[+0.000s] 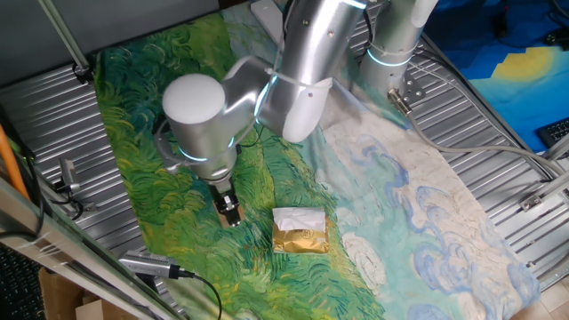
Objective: Pick up one small block
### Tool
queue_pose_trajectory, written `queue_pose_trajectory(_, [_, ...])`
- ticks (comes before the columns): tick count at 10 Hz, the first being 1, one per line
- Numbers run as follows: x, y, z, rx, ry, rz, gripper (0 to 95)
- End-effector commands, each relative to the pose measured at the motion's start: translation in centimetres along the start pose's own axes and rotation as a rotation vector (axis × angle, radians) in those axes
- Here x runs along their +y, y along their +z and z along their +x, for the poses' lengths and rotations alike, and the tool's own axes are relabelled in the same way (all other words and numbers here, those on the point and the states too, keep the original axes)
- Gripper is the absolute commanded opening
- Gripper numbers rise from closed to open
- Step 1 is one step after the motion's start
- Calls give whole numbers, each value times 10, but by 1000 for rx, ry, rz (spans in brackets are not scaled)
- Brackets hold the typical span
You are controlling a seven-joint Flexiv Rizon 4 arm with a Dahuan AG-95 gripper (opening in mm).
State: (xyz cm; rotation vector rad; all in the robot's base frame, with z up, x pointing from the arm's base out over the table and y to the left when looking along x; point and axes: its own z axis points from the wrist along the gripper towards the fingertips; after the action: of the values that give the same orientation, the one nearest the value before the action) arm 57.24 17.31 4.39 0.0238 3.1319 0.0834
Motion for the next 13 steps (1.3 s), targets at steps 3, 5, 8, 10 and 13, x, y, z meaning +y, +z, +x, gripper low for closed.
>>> queue_pose_trajectory(3, [-12,-7,1,20,-64,22,0])
queue_pose_trajectory(5, [-12,-7,2,24,-72,25,0])
queue_pose_trajectory(8, [-16,-43,-2,67,-132,34,0])
queue_pose_trajectory(10, [-18,-77,0,116,-161,31,0])
queue_pose_trajectory(13, [-22,-123,8,136,-200,26,0])
